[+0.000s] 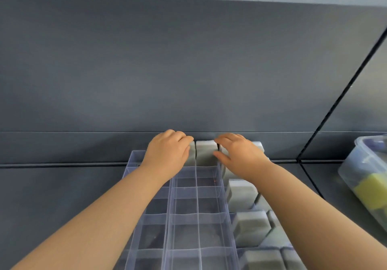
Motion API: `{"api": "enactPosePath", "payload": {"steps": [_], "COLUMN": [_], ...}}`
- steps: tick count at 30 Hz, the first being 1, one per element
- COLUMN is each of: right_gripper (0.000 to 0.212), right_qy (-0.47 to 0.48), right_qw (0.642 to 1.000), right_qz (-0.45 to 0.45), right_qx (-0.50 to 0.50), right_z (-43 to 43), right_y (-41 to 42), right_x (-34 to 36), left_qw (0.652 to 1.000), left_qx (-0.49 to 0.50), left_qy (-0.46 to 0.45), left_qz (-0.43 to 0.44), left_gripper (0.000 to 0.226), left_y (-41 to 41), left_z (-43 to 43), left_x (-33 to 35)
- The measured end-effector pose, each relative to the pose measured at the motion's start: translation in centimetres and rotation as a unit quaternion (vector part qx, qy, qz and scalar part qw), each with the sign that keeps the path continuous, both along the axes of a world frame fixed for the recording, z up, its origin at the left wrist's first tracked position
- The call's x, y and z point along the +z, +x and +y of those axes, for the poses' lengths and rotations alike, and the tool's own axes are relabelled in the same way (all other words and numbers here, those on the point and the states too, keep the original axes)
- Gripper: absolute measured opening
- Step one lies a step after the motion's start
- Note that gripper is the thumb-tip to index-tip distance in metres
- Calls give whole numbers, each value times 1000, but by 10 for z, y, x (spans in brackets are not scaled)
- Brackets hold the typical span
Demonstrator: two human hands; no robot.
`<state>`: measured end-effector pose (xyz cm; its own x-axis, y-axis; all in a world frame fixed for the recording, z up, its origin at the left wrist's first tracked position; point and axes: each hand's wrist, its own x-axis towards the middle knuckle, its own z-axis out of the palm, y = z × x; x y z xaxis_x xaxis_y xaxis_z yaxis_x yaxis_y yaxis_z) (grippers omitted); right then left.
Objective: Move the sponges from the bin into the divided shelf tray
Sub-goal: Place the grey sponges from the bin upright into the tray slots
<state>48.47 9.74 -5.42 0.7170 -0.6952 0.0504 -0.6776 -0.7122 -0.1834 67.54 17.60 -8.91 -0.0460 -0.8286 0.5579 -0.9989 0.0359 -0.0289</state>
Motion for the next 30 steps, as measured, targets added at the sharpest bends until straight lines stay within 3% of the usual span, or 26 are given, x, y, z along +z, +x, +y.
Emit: {"api": "enactPosePath", "payload": {"steps": [4,14,23,30], "right_gripper": [46,50,53,55], "right_qy": [-5,38,15,97], "right_qw": [999,995,995,991], "right_qz": [-47,-88,-103,-85], "right_qx": [3,34,-3,-45], "right_z": [5,50,170,269], "right_y": [-34,-75,-99,-140], "right_x": [7,0,-4,-43], "left_qw": [999,994,993,991], "left_qx": [38,89,78,26], "left_qy": [-13,60,82,127], "left_qz": [-19,-20,-21,20], "left_gripper": [39,44,47,46], "left_y": [-26,-103,-118,-148], "left_z": [28,90,195,263], "left_x": [16,13,13,-15]}}
